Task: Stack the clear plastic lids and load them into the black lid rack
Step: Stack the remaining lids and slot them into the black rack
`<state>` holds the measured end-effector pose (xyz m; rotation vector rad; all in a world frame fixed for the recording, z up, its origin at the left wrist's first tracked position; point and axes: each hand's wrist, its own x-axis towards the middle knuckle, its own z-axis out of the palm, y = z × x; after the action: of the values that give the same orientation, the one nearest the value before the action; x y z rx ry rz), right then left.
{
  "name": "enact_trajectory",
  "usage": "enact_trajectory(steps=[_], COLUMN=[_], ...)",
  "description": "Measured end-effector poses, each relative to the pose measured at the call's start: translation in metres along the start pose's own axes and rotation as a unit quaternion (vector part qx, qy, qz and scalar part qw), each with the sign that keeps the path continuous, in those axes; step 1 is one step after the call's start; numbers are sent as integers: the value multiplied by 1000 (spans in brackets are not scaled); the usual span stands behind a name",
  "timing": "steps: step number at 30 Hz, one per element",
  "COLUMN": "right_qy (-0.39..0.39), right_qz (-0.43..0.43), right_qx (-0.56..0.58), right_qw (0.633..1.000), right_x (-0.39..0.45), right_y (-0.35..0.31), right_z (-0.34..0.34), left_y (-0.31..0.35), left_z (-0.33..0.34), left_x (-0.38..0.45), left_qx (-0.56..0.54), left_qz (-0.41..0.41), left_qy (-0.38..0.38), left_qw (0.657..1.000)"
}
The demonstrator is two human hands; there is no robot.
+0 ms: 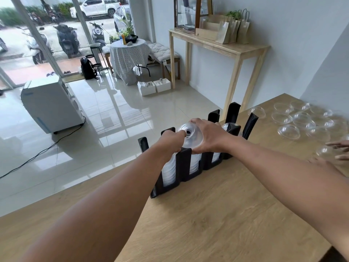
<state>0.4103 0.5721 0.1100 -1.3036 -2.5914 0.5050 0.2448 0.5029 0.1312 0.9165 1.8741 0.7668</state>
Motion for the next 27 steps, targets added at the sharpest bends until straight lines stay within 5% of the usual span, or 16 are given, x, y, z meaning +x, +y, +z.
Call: enact_trajectory(steps=[17, 27], right_qy=[-4, 51], right_qz=[-19, 6], right_qx=[-182, -272], right_qw=[983, 961], right_x=[5, 3], right_y=[13, 12], right_z=[29, 35], left_y=[1, 36], left_z=[1, -23], left_x=[10, 23], left_qx=[164, 329], left_qz=[68, 192], left_qy=[9, 65], left_qw=[984, 922])
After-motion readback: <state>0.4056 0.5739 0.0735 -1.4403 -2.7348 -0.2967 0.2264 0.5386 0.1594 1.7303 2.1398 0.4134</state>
